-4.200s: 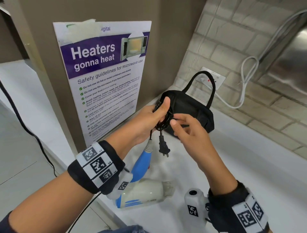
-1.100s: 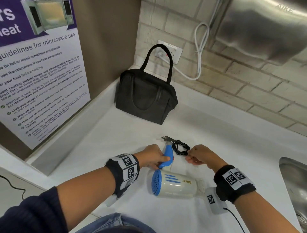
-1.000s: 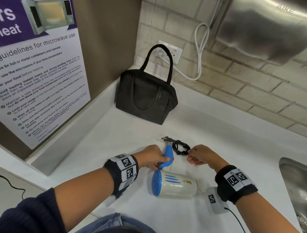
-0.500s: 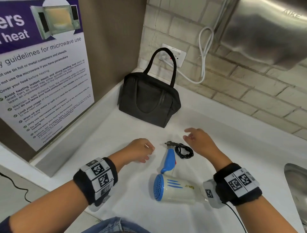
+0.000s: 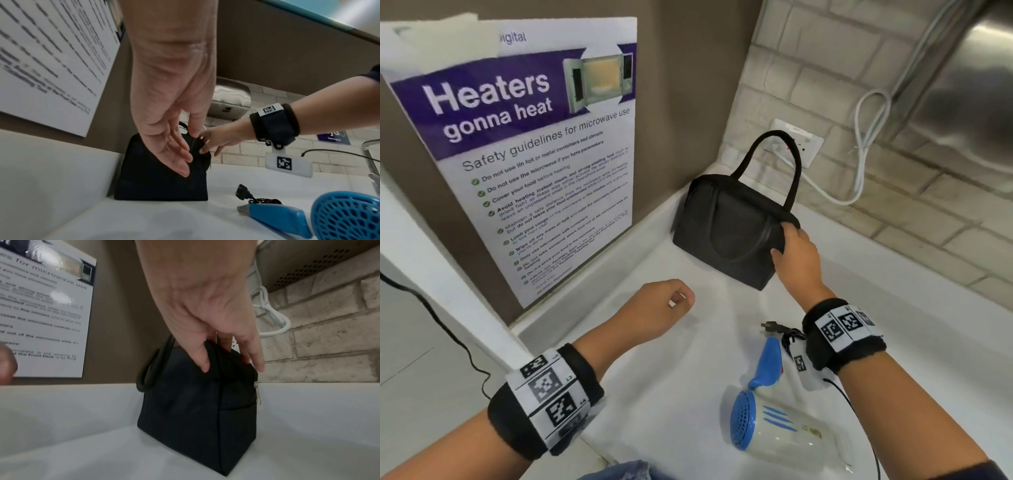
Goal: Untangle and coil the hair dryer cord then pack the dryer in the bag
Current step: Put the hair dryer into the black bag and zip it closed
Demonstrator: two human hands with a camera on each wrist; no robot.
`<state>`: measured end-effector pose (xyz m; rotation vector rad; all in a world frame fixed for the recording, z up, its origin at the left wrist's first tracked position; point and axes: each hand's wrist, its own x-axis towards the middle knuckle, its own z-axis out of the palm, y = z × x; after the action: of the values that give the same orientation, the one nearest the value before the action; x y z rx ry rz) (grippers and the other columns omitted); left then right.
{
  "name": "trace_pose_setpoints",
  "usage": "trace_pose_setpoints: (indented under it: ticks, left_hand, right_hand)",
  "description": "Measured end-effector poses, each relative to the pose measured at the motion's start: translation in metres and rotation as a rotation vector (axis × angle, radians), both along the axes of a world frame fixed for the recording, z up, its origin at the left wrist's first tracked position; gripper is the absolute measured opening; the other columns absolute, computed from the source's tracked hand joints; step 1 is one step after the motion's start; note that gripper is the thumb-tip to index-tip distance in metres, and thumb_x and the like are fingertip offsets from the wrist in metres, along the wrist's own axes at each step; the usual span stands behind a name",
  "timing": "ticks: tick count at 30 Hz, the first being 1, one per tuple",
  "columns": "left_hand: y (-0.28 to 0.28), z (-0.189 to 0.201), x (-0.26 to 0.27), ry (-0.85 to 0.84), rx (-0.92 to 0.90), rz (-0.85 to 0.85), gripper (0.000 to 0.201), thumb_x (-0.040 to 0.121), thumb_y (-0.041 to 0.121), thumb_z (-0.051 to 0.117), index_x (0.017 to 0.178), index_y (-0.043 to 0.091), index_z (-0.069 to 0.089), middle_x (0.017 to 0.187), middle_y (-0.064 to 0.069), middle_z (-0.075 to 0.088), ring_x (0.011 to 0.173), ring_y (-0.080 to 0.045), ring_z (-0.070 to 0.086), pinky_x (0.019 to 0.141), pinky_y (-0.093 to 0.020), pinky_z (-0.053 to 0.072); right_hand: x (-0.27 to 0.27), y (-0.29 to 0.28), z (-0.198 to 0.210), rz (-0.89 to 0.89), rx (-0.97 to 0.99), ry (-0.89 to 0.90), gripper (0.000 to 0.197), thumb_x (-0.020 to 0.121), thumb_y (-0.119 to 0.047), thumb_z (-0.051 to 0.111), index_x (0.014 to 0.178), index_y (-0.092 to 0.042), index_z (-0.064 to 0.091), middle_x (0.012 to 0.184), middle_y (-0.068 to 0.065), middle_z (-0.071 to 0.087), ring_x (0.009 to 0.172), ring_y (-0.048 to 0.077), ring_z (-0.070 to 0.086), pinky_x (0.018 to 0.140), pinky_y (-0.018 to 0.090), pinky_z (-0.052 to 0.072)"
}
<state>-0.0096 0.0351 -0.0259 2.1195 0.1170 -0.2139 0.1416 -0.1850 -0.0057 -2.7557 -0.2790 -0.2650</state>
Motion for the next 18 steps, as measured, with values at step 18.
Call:
trace_pose_setpoints:
  ticks: [18]
  left_hand:
    - [0.018,0.052,-0.012,-0.663,0.216,0.227,0.014,0.086,0.021,0.065,0.095,0.030,0.070,0.102,0.012,0.055,0.105,-0.010,0.043,0.094,-0.025,0.033]
  right_hand:
    - [-0.052,0.005,-0.009,0.348,0.590,-0.060,0.038,0.082,0.001,0.059,0.073,-0.035,0.050,0.085,0.004,0.059,0.095,0.016,0.062,0.080,0.023,0.047]
